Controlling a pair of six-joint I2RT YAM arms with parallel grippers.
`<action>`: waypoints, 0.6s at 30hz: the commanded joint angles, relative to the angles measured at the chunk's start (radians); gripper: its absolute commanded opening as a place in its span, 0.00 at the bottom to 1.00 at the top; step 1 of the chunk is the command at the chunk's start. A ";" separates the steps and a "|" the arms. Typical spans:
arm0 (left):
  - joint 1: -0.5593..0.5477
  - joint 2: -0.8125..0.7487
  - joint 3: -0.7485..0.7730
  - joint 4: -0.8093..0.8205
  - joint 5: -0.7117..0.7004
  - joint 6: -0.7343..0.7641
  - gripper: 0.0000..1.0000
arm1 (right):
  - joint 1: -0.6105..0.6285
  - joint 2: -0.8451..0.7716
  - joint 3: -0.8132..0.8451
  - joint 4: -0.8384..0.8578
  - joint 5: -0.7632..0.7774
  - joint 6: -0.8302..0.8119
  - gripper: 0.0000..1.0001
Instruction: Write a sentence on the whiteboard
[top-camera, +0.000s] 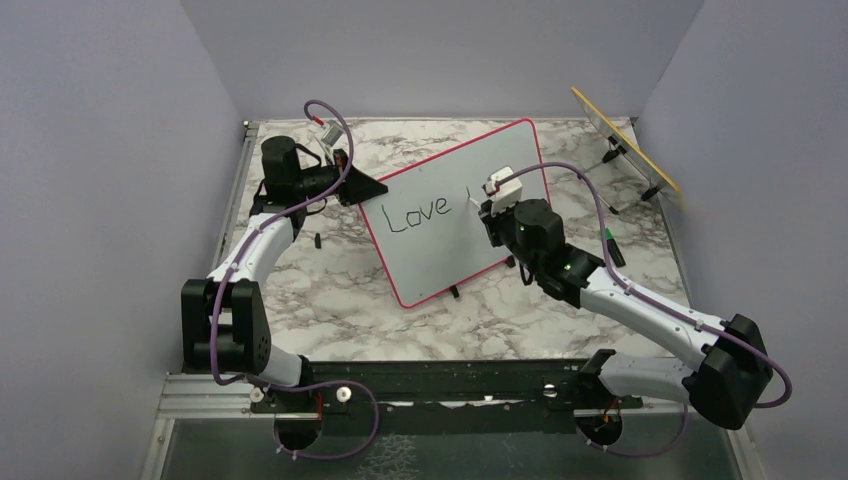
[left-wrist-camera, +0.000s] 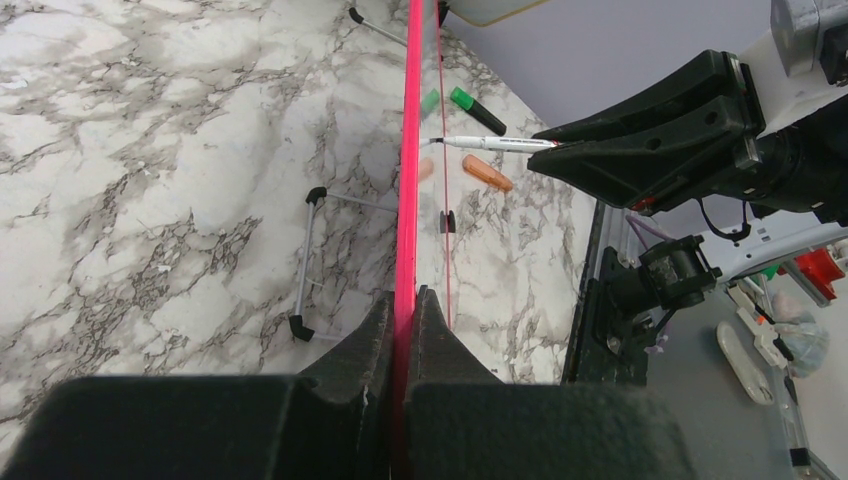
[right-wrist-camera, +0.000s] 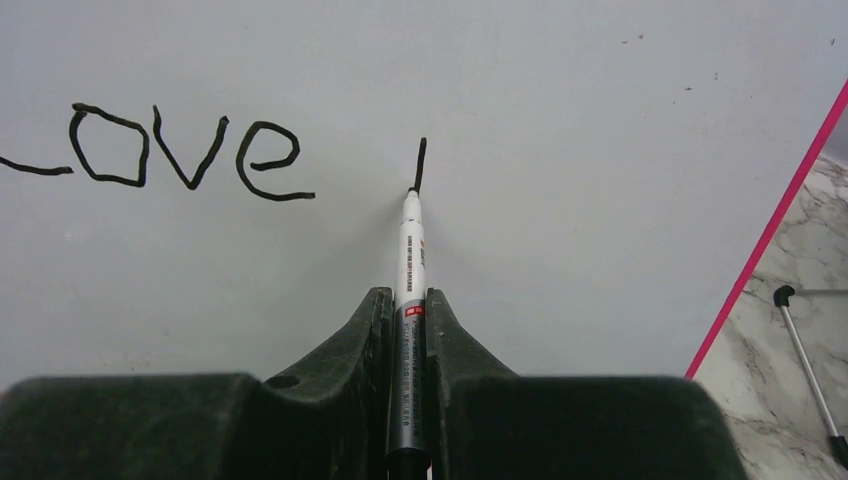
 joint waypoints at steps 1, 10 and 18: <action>-0.012 0.040 -0.017 -0.083 -0.017 0.095 0.00 | -0.007 -0.002 0.001 0.075 0.018 0.000 0.01; -0.012 0.042 -0.017 -0.083 -0.015 0.093 0.00 | -0.008 0.009 0.003 0.114 0.041 -0.009 0.01; -0.012 0.041 -0.017 -0.083 -0.015 0.093 0.00 | -0.008 0.024 0.007 0.136 0.059 -0.019 0.01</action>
